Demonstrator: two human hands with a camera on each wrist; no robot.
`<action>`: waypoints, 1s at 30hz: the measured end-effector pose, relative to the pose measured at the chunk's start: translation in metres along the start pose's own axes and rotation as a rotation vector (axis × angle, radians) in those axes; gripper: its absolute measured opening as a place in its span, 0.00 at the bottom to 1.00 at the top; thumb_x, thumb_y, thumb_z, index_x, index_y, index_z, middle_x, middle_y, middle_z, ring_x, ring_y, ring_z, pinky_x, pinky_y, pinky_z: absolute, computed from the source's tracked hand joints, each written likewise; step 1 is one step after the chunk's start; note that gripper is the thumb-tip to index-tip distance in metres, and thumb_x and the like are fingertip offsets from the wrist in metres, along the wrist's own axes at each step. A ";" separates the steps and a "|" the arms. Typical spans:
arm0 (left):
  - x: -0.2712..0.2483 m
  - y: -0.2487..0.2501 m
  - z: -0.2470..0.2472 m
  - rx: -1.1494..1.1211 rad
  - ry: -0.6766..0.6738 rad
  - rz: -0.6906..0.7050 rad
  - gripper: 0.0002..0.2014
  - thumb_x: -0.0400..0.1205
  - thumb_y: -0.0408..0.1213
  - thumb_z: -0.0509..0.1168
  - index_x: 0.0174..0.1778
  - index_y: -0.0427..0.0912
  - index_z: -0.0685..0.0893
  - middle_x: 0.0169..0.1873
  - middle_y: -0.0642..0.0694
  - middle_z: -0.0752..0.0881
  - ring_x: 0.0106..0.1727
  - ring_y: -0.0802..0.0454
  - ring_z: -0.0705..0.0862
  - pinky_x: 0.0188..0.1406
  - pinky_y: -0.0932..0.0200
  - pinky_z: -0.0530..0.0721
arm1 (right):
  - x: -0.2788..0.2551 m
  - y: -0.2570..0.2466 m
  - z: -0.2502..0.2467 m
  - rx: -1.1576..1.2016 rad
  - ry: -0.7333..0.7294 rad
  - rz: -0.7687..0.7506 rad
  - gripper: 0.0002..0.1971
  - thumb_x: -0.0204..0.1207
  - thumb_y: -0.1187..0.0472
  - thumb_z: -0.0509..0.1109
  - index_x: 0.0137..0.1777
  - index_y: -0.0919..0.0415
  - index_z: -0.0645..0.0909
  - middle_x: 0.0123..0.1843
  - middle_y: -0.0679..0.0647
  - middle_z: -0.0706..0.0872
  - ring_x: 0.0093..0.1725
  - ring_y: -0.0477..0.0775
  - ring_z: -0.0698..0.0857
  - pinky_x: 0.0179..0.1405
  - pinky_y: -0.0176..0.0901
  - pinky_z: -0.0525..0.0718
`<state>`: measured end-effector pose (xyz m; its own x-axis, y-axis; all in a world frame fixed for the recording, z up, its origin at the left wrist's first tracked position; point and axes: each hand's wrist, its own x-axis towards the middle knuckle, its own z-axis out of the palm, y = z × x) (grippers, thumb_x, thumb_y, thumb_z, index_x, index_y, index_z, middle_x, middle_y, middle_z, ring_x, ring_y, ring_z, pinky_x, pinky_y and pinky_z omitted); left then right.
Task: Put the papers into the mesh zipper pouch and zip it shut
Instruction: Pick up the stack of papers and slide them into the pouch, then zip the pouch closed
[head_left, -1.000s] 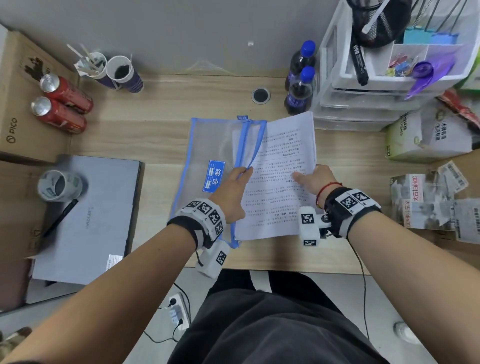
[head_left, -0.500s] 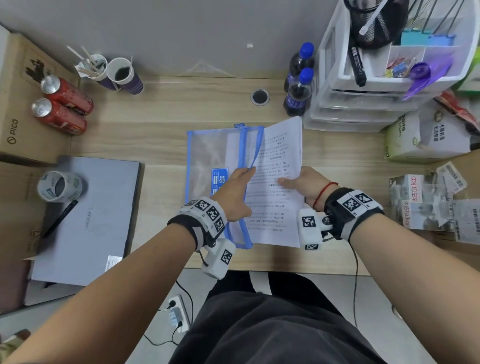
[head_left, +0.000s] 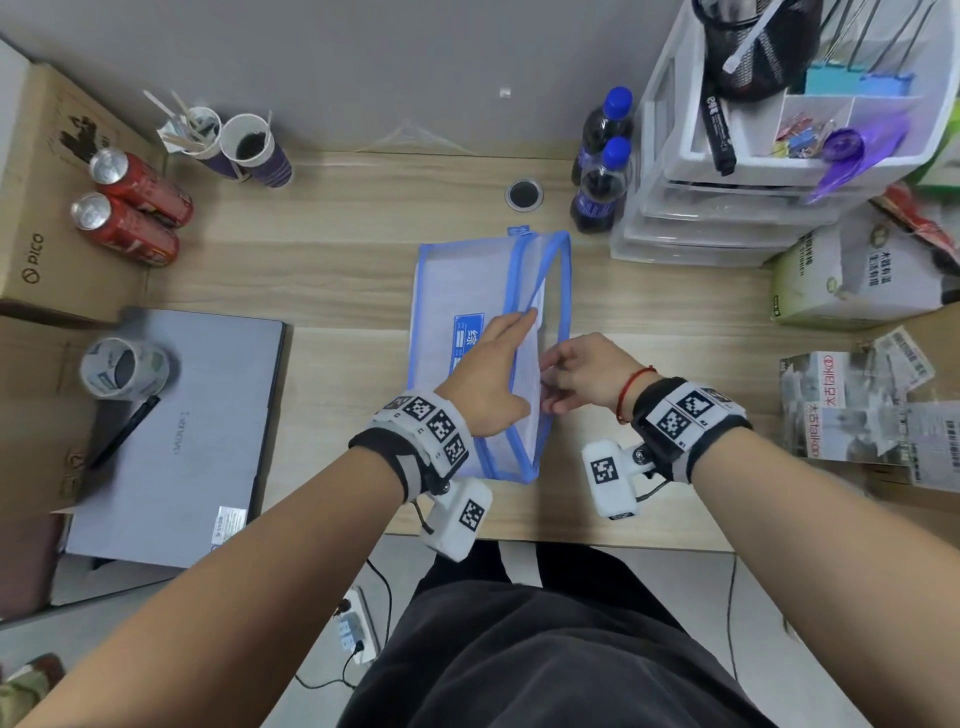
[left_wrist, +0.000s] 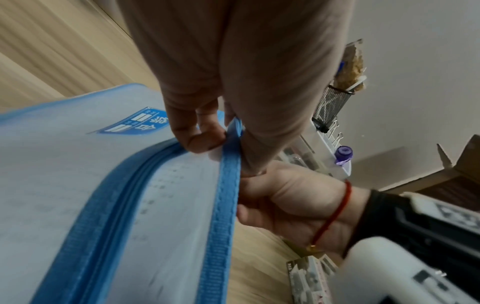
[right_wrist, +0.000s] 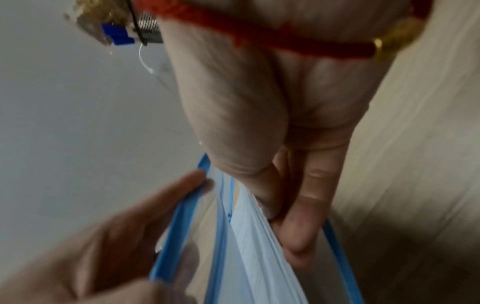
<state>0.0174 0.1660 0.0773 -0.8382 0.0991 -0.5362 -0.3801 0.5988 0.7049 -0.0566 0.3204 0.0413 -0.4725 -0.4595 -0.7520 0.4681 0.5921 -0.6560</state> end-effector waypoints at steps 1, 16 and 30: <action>0.000 0.002 0.001 -0.006 -0.003 0.018 0.49 0.72 0.26 0.70 0.85 0.49 0.50 0.83 0.51 0.54 0.75 0.46 0.73 0.63 0.68 0.69 | 0.001 -0.001 0.003 -0.054 0.018 -0.018 0.07 0.77 0.76 0.64 0.50 0.72 0.82 0.34 0.62 0.87 0.25 0.49 0.88 0.30 0.38 0.89; 0.014 -0.011 -0.025 -0.072 0.132 -0.001 0.49 0.70 0.27 0.72 0.85 0.52 0.53 0.81 0.54 0.59 0.72 0.32 0.75 0.66 0.47 0.79 | -0.009 0.027 0.001 0.040 -0.094 0.203 0.25 0.77 0.38 0.65 0.66 0.54 0.77 0.55 0.50 0.83 0.52 0.52 0.83 0.46 0.47 0.82; 0.008 -0.033 -0.016 -0.195 0.146 -0.064 0.34 0.74 0.53 0.74 0.75 0.52 0.71 0.70 0.54 0.72 0.57 0.54 0.86 0.53 0.64 0.81 | 0.000 0.014 0.034 0.334 -0.205 0.107 0.08 0.82 0.66 0.62 0.40 0.62 0.77 0.33 0.61 0.87 0.26 0.50 0.88 0.28 0.36 0.88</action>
<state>0.0166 0.1342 0.0571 -0.8524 -0.0585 -0.5195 -0.4905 0.4337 0.7559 -0.0244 0.3062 0.0296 -0.2657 -0.5495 -0.7921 0.7393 0.4112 -0.5332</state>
